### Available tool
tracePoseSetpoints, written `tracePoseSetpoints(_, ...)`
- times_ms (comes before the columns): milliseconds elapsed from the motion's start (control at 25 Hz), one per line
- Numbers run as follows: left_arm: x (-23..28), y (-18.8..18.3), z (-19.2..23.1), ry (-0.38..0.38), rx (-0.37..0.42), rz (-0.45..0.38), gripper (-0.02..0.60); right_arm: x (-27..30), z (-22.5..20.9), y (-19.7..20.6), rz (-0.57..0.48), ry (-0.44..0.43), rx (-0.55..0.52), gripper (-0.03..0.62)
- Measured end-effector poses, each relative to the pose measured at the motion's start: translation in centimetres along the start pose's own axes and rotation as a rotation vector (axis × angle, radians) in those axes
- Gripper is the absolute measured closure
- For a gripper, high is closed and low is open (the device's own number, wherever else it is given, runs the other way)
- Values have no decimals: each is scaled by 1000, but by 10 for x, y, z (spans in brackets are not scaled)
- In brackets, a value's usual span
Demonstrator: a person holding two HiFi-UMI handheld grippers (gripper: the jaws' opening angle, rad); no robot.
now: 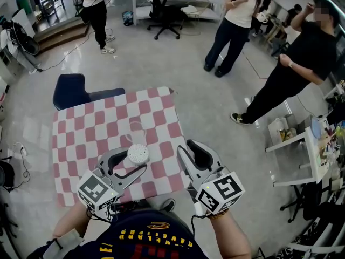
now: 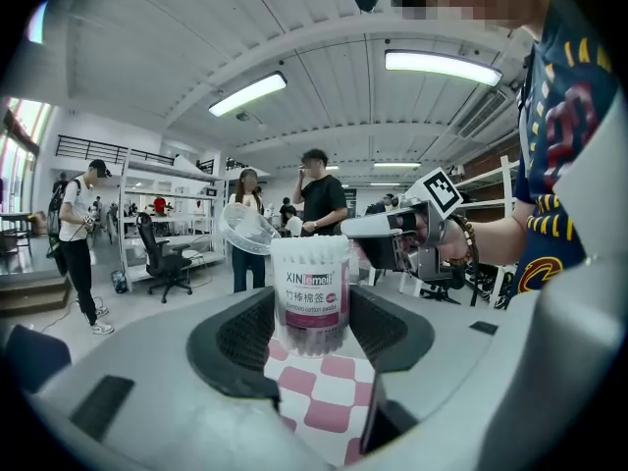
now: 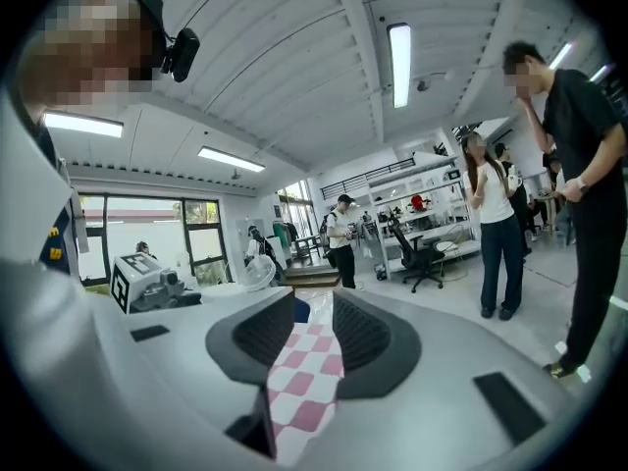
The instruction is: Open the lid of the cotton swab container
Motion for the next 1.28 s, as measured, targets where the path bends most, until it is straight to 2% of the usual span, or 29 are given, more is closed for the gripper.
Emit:
tracePoseSetpoints(160,1,-1,-3,1,3,-2,339,-3,6,2,-9,1,-15,504)
tracePoseSetpoints(280,2,-2,-5,3,7,0,339,-6,9,0,-19,8,-22,581)
tracePoseSetpoints(1000,-3,1,-7,3,5,-11,339,-9,15,-2,-2,27,-82,583)
tracePoseSetpoints(1280,-3,0,-7,3,9,-13,339,-10,16,-3,-17,9,-94,583)
Point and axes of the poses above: the fingertips, and each gripper's own axes: x forward along the fingers, z to its left, y out of its underside, the point moved 10 cm from there along -x, backward along the fingers, and after that the axes turned 13 degrees about -x, right-handed, at the moved point
